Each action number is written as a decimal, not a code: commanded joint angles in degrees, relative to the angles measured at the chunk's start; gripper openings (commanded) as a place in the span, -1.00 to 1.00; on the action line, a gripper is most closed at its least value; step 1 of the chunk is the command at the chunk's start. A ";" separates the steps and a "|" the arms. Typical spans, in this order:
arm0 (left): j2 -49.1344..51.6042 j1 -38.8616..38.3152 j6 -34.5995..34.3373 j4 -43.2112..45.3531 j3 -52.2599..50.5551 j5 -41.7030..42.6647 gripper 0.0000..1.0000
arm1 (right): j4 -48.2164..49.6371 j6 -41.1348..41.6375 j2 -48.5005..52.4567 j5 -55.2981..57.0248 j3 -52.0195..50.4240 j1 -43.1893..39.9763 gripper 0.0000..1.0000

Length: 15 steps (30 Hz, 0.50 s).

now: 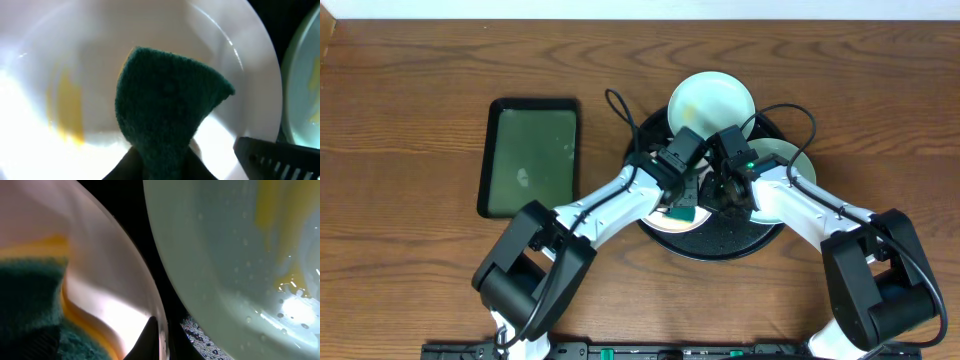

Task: Clean dirty plates on tray and stack at the side
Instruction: 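Scrub the white plate with the sponge while the right gripper holds it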

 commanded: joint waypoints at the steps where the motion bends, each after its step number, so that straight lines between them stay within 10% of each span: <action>1: -1.03 -0.11 -2.32 -1.29 -0.92 -4.66 -0.80 | 0.28 -0.92 1.51 -0.63 -0.42 -0.33 -0.91; 15: -1.05 -0.07 -2.54 -7.04 -0.92 -36.13 -0.85 | 0.22 -1.86 1.51 -0.42 -0.42 -0.33 -0.97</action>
